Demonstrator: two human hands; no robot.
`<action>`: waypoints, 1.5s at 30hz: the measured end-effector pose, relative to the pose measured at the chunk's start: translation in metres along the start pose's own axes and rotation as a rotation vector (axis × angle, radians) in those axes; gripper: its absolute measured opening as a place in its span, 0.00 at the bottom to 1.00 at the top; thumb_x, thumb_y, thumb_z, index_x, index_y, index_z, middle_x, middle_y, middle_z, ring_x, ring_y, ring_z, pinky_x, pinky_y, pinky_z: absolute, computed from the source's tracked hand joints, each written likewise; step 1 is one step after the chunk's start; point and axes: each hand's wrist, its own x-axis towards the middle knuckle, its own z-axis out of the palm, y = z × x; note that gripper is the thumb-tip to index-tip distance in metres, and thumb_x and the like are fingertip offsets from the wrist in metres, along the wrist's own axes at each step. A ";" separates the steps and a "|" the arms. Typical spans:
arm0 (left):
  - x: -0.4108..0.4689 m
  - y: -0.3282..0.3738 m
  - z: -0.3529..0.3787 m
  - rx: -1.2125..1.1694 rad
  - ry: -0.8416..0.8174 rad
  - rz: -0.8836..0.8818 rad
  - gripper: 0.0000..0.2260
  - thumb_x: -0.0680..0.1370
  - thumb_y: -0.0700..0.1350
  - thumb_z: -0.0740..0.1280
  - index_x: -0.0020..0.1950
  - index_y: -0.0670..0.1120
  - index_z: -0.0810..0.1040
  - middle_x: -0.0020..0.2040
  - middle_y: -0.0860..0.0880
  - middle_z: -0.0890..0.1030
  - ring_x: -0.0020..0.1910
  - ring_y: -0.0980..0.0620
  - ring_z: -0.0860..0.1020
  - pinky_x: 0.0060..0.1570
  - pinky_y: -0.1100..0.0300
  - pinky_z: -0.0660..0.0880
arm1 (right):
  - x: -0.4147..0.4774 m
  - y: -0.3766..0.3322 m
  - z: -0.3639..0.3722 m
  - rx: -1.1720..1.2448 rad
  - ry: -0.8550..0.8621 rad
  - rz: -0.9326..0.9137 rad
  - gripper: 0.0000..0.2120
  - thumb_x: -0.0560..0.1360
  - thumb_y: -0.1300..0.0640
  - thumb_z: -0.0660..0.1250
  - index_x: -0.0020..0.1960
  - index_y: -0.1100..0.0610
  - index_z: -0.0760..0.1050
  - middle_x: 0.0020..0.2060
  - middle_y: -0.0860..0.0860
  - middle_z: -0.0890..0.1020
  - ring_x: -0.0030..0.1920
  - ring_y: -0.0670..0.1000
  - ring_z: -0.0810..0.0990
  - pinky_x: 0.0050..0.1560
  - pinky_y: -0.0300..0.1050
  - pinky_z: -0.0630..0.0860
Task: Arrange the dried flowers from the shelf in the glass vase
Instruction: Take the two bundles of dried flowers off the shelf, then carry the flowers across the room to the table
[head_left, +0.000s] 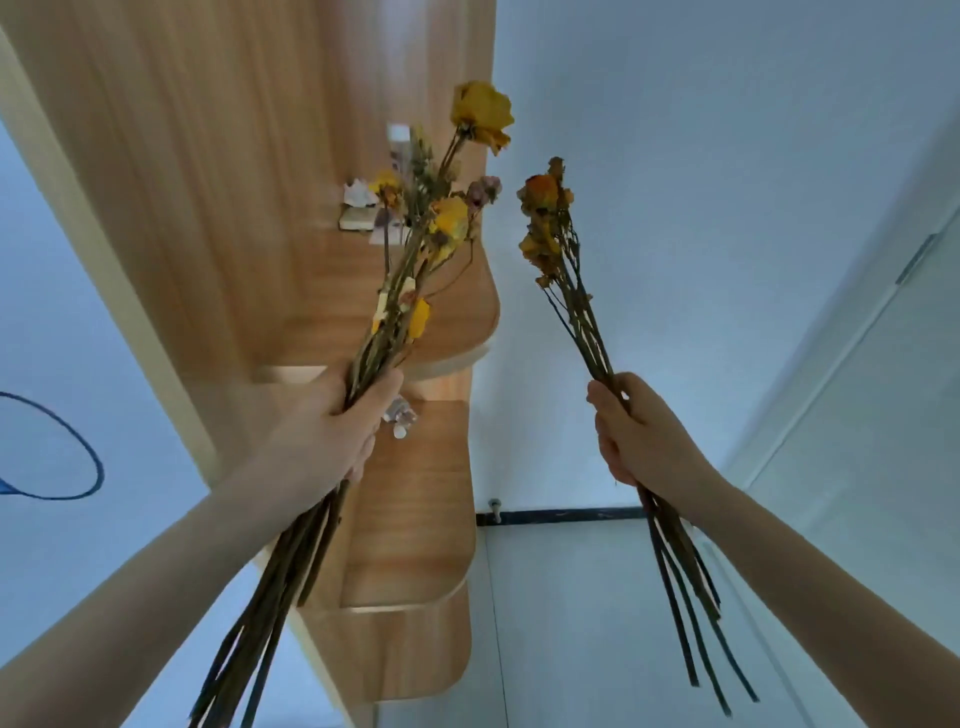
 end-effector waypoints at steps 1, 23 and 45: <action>-0.016 -0.005 0.001 -0.009 -0.029 0.006 0.13 0.75 0.56 0.62 0.33 0.52 0.67 0.20 0.54 0.65 0.15 0.59 0.63 0.15 0.66 0.62 | -0.018 0.011 -0.002 0.005 -0.009 0.013 0.08 0.81 0.53 0.56 0.47 0.57 0.68 0.21 0.45 0.65 0.18 0.44 0.61 0.17 0.34 0.60; -0.231 -0.206 0.038 0.050 -0.251 -0.662 0.09 0.79 0.44 0.61 0.44 0.40 0.67 0.23 0.52 0.64 0.19 0.56 0.61 0.18 0.64 0.60 | -0.210 0.213 0.034 -0.090 -0.290 0.674 0.09 0.81 0.56 0.56 0.44 0.58 0.66 0.26 0.47 0.66 0.20 0.42 0.60 0.19 0.32 0.59; -0.216 -0.232 0.079 0.220 -0.626 -0.787 0.10 0.79 0.46 0.60 0.47 0.38 0.68 0.27 0.49 0.67 0.21 0.55 0.64 0.21 0.61 0.64 | -0.298 0.268 0.034 0.070 0.011 0.862 0.09 0.80 0.51 0.57 0.44 0.54 0.68 0.28 0.49 0.67 0.25 0.46 0.63 0.24 0.38 0.61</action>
